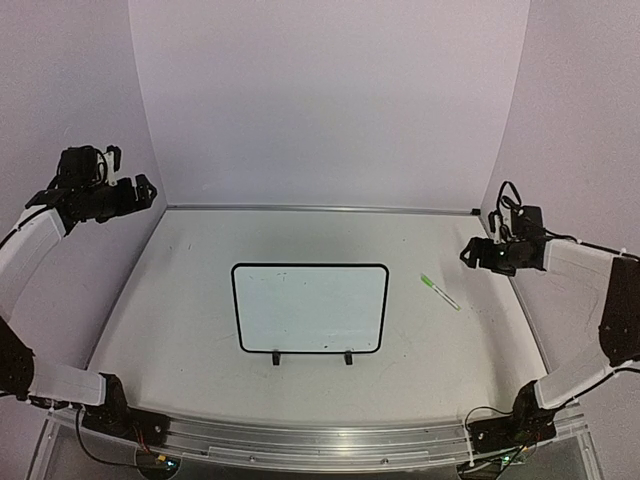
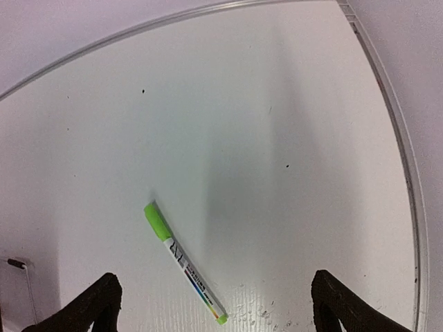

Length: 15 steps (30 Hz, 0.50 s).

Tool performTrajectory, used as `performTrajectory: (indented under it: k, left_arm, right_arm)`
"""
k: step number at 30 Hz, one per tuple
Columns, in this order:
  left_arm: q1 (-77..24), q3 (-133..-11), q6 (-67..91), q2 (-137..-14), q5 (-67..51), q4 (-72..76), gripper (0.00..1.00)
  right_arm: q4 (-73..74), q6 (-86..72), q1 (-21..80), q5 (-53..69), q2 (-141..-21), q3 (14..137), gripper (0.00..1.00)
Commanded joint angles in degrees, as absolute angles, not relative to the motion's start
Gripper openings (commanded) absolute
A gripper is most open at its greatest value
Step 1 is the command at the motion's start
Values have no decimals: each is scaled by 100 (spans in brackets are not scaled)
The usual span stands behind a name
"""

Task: Write a sentence on the whiteboard
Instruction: Pick up the whiteboard marker from the corner of the board.

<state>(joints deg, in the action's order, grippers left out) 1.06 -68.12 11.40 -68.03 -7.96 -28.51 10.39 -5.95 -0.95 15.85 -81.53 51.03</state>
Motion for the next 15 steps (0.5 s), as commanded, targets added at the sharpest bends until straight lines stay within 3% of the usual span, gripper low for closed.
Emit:
performTrajectory:
  k: [1,9,15]
  left_arm:
    - [96,-6506,616,-6847,-1154,-2704,99]
    - [97,-6296,697,-6725,-1161,-2689,99]
    - [96,-6284,688,-6761,-1224,-2694,99]
  right_arm:
    - [1896,-416,292,1448,-8800,5869,85]
    - [2666,-328,965,1255,-10218,6640,63]
    - [2794,-321,1237,800,-10565,6729,55]
